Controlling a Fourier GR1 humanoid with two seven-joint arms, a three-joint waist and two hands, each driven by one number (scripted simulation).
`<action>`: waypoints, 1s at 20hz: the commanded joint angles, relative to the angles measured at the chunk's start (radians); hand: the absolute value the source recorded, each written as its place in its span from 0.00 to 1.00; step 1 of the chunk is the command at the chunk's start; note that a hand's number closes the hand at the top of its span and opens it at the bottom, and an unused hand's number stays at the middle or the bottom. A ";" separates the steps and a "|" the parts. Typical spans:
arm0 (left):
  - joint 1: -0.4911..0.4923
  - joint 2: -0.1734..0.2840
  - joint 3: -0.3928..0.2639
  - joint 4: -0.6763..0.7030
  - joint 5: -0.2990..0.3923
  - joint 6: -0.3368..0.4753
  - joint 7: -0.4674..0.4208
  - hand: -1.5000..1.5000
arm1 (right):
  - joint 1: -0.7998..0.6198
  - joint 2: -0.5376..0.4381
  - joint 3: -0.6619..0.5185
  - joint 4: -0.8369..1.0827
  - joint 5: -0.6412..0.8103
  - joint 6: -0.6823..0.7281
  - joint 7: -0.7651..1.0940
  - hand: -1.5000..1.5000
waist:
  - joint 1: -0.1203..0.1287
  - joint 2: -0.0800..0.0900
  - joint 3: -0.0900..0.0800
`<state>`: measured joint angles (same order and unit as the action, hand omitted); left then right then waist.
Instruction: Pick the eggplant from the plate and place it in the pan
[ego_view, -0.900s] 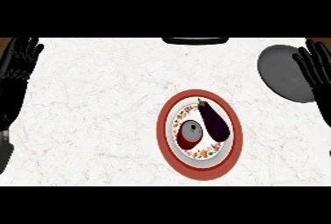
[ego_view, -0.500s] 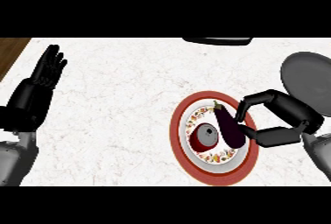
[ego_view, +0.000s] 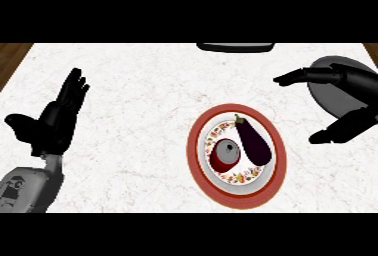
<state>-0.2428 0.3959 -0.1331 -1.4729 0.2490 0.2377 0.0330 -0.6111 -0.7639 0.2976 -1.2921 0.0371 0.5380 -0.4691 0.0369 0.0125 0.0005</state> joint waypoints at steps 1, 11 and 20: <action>-0.005 -0.024 -0.010 0.032 -0.026 0.020 -0.001 0.50 | -0.169 -0.109 -0.003 0.049 0.057 0.152 -0.047 0.00 | -0.006 -0.005 -0.001; 0.042 -0.067 -0.005 0.046 -0.045 0.011 -0.050 0.50 | -0.487 0.058 0.121 0.086 0.209 0.284 0.199 0.00 | -0.011 -0.009 -0.002; 0.009 -0.055 0.042 0.033 -0.055 -0.014 -0.002 0.50 | -0.490 0.283 0.120 0.022 0.247 0.324 0.377 0.00 | -0.029 -0.014 -0.001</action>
<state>-0.2486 0.3583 -0.0904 -1.4215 0.2067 0.2183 0.0291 -1.0807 -0.5746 0.4239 -1.2707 0.2942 0.8064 -0.1762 0.0115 0.0000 -0.0008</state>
